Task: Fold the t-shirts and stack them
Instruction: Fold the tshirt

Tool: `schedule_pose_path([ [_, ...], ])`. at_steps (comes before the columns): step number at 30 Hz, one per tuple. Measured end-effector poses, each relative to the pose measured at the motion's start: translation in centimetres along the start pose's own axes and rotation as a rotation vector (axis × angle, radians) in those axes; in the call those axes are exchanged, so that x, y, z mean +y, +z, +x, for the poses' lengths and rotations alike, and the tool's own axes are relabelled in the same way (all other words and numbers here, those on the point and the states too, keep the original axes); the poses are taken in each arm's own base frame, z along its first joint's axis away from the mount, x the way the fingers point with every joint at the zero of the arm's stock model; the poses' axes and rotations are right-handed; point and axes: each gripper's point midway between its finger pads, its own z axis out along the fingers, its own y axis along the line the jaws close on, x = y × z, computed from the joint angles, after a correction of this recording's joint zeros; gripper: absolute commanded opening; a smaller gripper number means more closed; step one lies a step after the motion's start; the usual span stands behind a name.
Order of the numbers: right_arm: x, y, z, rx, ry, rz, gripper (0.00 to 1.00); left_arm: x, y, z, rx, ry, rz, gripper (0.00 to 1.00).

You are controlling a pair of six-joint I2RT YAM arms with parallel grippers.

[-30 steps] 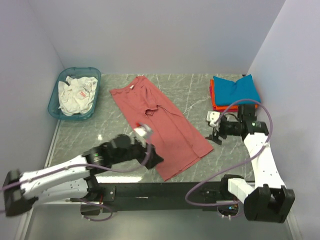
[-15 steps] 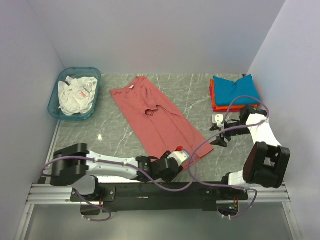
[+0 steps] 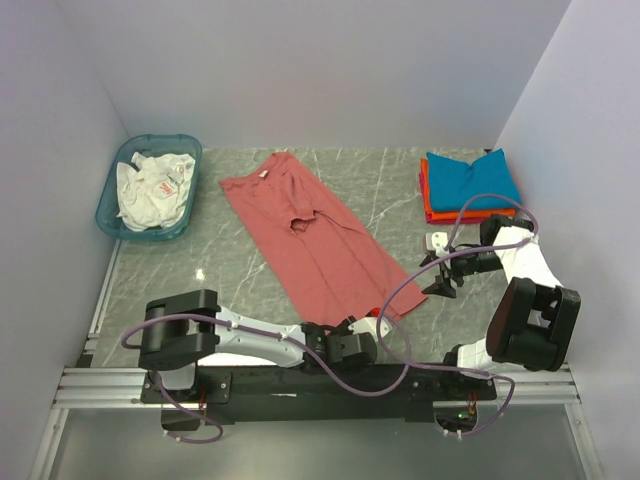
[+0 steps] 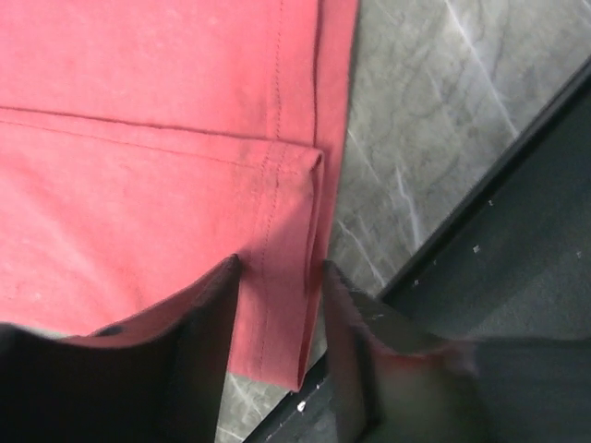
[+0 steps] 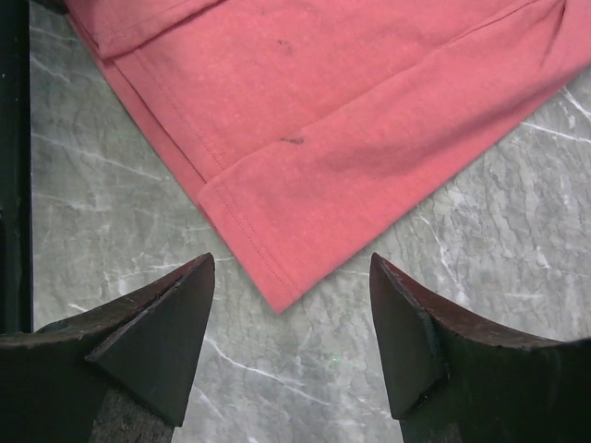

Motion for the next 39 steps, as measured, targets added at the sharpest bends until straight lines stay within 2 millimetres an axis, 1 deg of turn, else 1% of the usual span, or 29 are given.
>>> schedule_pose_path([
  [4, 0.3, 0.2, 0.2, 0.002, 0.001, -0.006, 0.74, 0.1, 0.5, -0.2, 0.003, 0.002, -0.047, 0.26],
  [5, 0.4, 0.2, 0.3, 0.003, 0.004, -0.01, 0.74, 0.0, 0.5, -0.3, 0.002, 0.005, -0.055, 0.17],
  [7, 0.8, 0.4, 0.6, 0.012, 0.002, -0.013, 0.75, 0.1, 0.5, -0.2, 0.001, 0.01, -0.073, 0.08],
  [8, 1.1, 0.4, 0.7, 0.017, -0.001, -0.014, 0.77, 0.2, 0.5, -0.1, 0.001, 0.014, -0.081, 0.01],
  [13, 2.8, 0.9, 1.7, 0.066, -0.034, -0.014, 0.83, 0.4, 0.3, 0.2, -0.014, 0.005, -0.081, 0.01],
  [17, 4.6, 2.1, 3.2, 0.134, -0.08, -0.068, 0.81, 1.0, -0.5, 1.2, -0.024, -0.009, -0.054, 0.0],
  [22, 5.5, 4.3, 4.8, 0.221, -0.233, -0.131, 0.78, 1.3, -0.9, 1.5, -0.036, -0.034, -0.021, 0.0],
  [25, 5.4, 5.3, 5.1, 0.255, -0.317, -0.156, 0.76, 1.2, -1.1, 1.4, -0.044, -0.045, -0.002, 0.0],
  [32, 3.4, 6.9, 5.1, 0.332, -0.451, -0.141, 0.72, 1.2, -1.7, 1.3, -0.078, -0.072, 0.037, 0.0],
  [35, 3.4, 7.4, 5.6, 0.36, -0.471, -0.152, 0.69, 1.4, -1.9, 1.2, -0.09, -0.086, 0.048, 0.0],
  [39, 3.1, 7.8, 5.4, 0.381, -0.497, -0.155, 0.65, 1.6, -2.2, 1.0, -0.107, -0.103, 0.062, 0.0],
])
